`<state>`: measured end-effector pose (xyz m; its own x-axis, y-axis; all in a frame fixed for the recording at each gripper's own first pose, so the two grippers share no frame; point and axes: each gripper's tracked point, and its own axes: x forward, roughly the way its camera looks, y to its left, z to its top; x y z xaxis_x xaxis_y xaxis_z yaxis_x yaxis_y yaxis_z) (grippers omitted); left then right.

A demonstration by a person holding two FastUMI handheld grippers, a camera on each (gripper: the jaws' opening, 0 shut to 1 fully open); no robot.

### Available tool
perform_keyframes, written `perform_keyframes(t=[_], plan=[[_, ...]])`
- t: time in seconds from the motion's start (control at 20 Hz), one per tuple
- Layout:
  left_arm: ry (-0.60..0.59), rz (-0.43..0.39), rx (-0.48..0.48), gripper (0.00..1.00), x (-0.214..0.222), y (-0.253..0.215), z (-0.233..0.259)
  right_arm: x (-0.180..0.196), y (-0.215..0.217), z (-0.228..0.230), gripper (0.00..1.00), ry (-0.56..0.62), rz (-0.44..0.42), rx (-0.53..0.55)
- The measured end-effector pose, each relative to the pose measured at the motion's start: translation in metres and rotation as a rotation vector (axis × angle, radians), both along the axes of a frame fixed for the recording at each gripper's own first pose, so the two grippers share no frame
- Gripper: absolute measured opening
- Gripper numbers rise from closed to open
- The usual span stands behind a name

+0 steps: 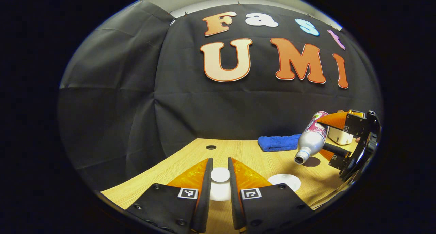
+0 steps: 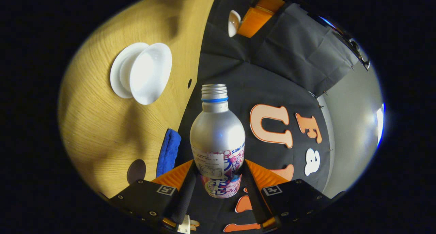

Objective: Open the teacup lid with one hand, grasp the water bottle and pour water into the teacup with the other hand; after pouring, place the water bottle on the coaster and then close the teacup lid.

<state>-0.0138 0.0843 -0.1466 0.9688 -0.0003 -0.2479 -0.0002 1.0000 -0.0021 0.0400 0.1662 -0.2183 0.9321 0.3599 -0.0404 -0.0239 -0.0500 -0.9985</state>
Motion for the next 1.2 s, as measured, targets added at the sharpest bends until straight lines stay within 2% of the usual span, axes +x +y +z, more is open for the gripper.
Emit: perform_keyframes(t=[0.15, 0.35, 0.7, 0.8, 1.0, 1.2], plan=[[-0.002, -0.008, -0.008, 0.31, 0.001, -0.006, 0.002, -0.003, -0.009, 0.004, 0.77, 0.050, -0.034, 0.124], [-0.018, -0.029, -0.019, 0.31, 0.003, -0.017, 0.010, 0.020, -0.023, 0.021, 0.75, 0.111, -0.091, 0.300], [-0.025, -0.054, -0.026, 0.31, 0.007, -0.035, 0.017, 0.042, -0.066, 0.019, 0.77, 0.246, -0.182, 0.558], [-0.025, -0.055, -0.025, 0.31, 0.006, -0.039, 0.017, 0.049, -0.074, 0.013, 0.77, 0.311, -0.205, 0.665], [-0.028, -0.063, -0.012, 0.31, 0.004, -0.046, 0.020, 0.060, -0.078, -0.002, 0.77, 0.518, -0.251, 0.982], [-0.035, -0.067, -0.013, 0.31, 0.005, -0.052, 0.024, 0.062, -0.072, -0.007, 0.77, 0.595, -0.243, 1.179]])
